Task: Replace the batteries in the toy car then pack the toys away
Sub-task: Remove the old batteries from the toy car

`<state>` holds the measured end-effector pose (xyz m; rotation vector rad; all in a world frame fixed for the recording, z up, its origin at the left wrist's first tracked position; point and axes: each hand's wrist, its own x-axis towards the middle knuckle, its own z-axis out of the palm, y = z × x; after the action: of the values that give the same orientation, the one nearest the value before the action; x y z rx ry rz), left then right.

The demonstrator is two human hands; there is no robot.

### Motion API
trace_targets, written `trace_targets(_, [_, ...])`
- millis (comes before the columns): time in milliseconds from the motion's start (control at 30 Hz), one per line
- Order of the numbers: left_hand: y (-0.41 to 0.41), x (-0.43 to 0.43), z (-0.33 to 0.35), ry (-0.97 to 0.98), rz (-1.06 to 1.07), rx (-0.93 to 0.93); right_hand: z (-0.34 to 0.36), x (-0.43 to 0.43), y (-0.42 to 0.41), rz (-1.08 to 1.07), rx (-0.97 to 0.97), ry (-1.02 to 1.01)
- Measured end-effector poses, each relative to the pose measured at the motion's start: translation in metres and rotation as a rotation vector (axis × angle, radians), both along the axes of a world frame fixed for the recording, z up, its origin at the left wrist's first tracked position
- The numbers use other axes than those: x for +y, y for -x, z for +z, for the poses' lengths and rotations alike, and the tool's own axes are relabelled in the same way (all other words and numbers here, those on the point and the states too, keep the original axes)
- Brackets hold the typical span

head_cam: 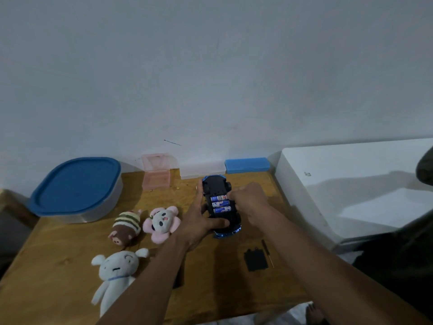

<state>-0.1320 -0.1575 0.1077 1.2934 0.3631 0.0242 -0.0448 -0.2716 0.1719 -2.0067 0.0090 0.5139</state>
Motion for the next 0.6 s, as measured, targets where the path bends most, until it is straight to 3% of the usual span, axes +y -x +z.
trace_targets(233, [0.006,0.004,0.001,0.012,-0.019,-0.007,0.011,0.007,0.012,-0.103,0.212,-0.143])
trace_targets(600, [0.012,0.013,0.001,0.087,-0.049,-0.001,0.011,0.004,0.016,-0.109,0.226,-0.204])
